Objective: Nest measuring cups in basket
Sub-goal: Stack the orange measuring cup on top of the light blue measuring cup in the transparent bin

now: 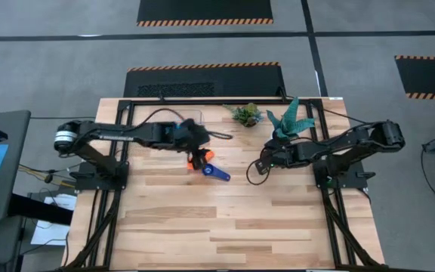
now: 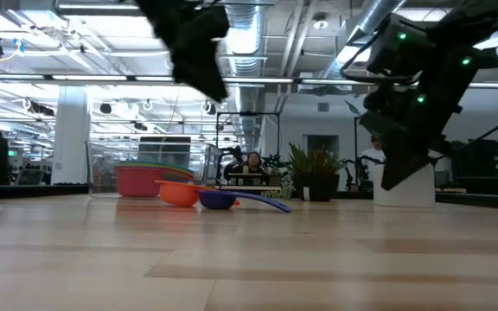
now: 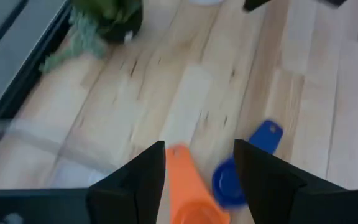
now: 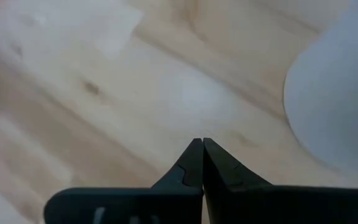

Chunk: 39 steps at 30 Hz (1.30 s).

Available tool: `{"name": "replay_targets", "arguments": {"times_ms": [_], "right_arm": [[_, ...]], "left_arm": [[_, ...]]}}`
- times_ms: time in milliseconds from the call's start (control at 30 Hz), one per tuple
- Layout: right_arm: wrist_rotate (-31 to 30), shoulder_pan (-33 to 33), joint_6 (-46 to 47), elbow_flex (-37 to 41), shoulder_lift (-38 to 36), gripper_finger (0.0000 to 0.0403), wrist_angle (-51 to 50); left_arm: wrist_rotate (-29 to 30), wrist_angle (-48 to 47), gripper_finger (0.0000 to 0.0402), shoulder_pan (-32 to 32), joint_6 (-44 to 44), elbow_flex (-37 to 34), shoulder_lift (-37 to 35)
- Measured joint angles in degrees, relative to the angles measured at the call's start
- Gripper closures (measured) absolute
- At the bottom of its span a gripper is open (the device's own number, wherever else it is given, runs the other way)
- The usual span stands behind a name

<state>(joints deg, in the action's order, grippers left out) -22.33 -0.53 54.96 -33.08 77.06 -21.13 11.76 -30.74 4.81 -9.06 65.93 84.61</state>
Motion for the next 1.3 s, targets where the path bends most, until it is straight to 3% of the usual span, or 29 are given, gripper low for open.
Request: {"name": "replay_targets", "arguments": {"times_ms": [200, 467, 700, 833, 1300], "right_arm": [[1.6, 2.6, -2.5, 0.0, 0.0, 0.0381, 1.1], [1.6, 2.9, -3.0, 0.0, 0.0, 0.0385, 0.6], [1.6, 2.9, -3.0, 0.0, 0.0, 0.0379, 0.5], [1.6, 2.9, -3.0, 0.0, 0.0, 0.0383, 0.4], [1.5, 2.8, -2.9, 0.0, 0.0, 0.0377, 0.3]], "left_arm": [[-0.6, -21.5, 0.0232, 0.7, 5.8, 14.0, 8.7], [-0.6, -32.6, 0.0232, -0.6, 6.7, 14.4, 16.0], [-0.8, -31.3, 0.0232, -2.7, 11.9, 14.1, 19.6], [-0.3, -27.3, 0.0232, -4.2, 16.8, 10.5, 19.9], [0.1, -16.0, 0.0232, -5.9, 18.2, 1.3, 19.9]]}}
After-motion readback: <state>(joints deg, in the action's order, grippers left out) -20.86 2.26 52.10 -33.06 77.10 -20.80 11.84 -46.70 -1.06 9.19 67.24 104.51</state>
